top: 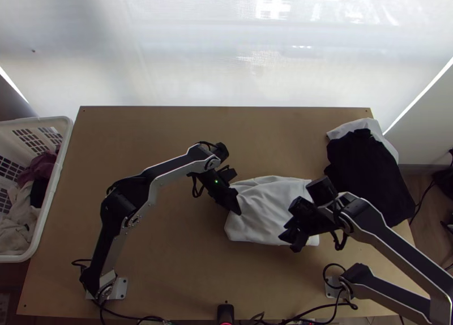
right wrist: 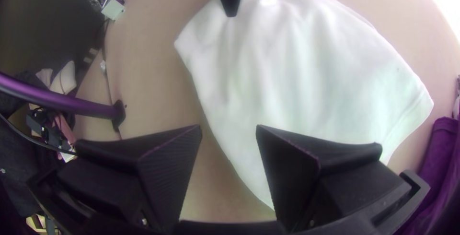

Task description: Fold the t-shirt

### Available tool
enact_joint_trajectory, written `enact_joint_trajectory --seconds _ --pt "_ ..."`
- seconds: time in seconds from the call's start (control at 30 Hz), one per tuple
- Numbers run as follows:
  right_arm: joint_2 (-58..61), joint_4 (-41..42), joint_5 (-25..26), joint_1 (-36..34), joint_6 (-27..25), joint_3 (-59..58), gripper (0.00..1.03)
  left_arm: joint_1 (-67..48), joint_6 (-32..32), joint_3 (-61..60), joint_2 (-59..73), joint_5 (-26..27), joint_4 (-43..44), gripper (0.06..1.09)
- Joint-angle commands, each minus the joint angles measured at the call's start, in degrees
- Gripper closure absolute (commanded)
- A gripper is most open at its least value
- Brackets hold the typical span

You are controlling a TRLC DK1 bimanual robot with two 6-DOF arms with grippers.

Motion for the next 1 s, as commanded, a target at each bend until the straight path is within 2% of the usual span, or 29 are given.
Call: enact_joint_trajectory --seconds 0.0,0.37,0.5,0.53,0.57,0.63,0.67,0.7,0.97 --pt "-1.16 -0.10 1.17 2.38 1.54 -0.47 0.48 -3.36 -1.62 -1.76 -1.36 2.38 0.07 1.00" --pt "-4.85 -2.47 1.26 0.36 1.54 -0.82 0.48 -8.54 -9.27 -0.70 -1.62 4.31 5.61 1.00" --pt "-5.55 -4.05 1.26 0.36 1.27 -0.56 0.48 -10.92 -9.71 3.69 1.02 4.31 5.87 0.99" --pt "-5.73 -4.49 1.35 0.36 1.19 -0.47 0.48 -11.00 -9.80 4.48 1.46 4.31 5.87 0.93" --pt "-5.73 -5.02 1.35 0.36 1.19 -0.38 0.48 -11.09 -10.06 4.92 1.72 4.31 5.87 0.77" --pt "-6.08 -5.64 1.26 0.36 1.19 -0.38 0.46 -11.00 -10.15 4.92 1.63 4.31 5.69 0.33" --pt "-6.25 -5.90 1.26 0.45 1.27 -0.47 0.46 -11.00 -10.06 4.57 1.37 4.31 5.52 0.17" --pt "-6.25 -5.99 1.26 0.63 1.36 -0.47 0.46 -11.00 -9.89 4.04 0.93 4.40 5.52 0.10" --pt "-3.53 -7.31 1.35 4.23 1.71 2.34 0.43 -9.86 -9.18 -0.26 -4.78 4.57 4.20 0.10"
